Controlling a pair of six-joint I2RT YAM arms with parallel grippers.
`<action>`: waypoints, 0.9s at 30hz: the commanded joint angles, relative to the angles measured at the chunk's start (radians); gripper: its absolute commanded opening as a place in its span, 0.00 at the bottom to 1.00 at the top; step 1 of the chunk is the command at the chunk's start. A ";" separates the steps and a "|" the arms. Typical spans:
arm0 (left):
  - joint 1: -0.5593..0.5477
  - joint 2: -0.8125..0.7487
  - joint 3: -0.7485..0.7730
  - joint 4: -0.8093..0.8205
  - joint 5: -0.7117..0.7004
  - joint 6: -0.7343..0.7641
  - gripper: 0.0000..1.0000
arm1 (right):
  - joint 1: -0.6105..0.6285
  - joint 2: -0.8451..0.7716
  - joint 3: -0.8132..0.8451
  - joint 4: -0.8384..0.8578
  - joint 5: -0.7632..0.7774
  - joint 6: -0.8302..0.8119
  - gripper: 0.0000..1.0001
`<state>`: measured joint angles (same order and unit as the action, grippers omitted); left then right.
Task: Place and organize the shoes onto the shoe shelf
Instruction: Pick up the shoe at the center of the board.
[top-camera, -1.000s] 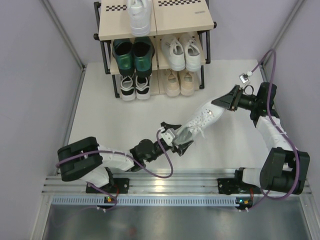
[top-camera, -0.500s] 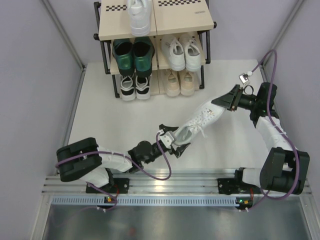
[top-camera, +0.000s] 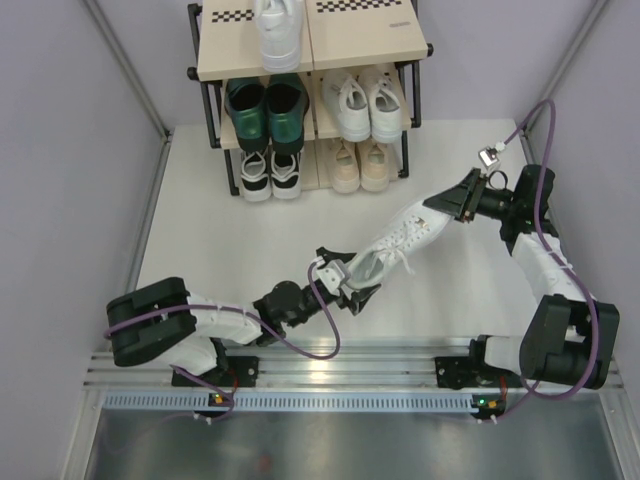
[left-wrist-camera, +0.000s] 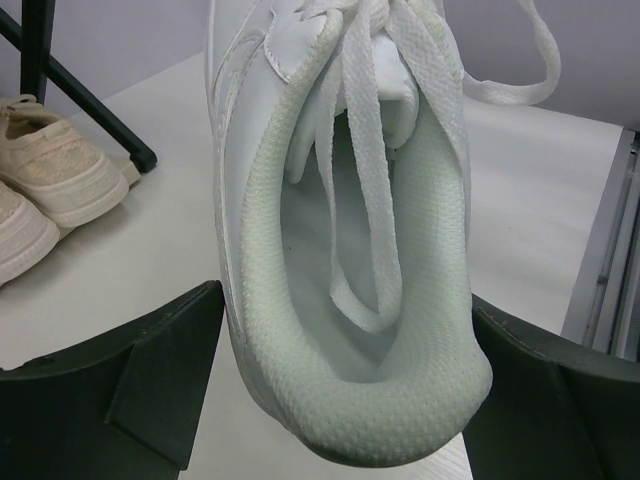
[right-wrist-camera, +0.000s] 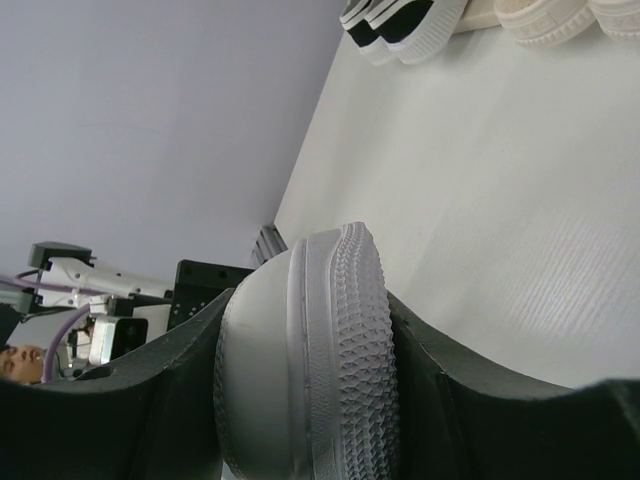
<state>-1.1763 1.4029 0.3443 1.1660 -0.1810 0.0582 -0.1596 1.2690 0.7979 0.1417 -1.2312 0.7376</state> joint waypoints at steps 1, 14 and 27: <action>-0.006 -0.038 0.019 0.110 0.017 -0.055 0.92 | -0.008 -0.019 0.007 0.064 -0.051 0.025 0.00; -0.006 -0.025 0.032 0.113 0.031 -0.120 0.91 | -0.009 -0.011 0.004 0.062 -0.051 0.022 0.00; -0.006 -0.054 0.029 0.112 -0.015 -0.153 0.00 | -0.008 0.003 0.003 0.010 -0.040 -0.038 0.10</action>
<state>-1.1732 1.3998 0.3462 1.1625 -0.2226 -0.0315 -0.1623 1.2709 0.7853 0.1238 -1.2232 0.7166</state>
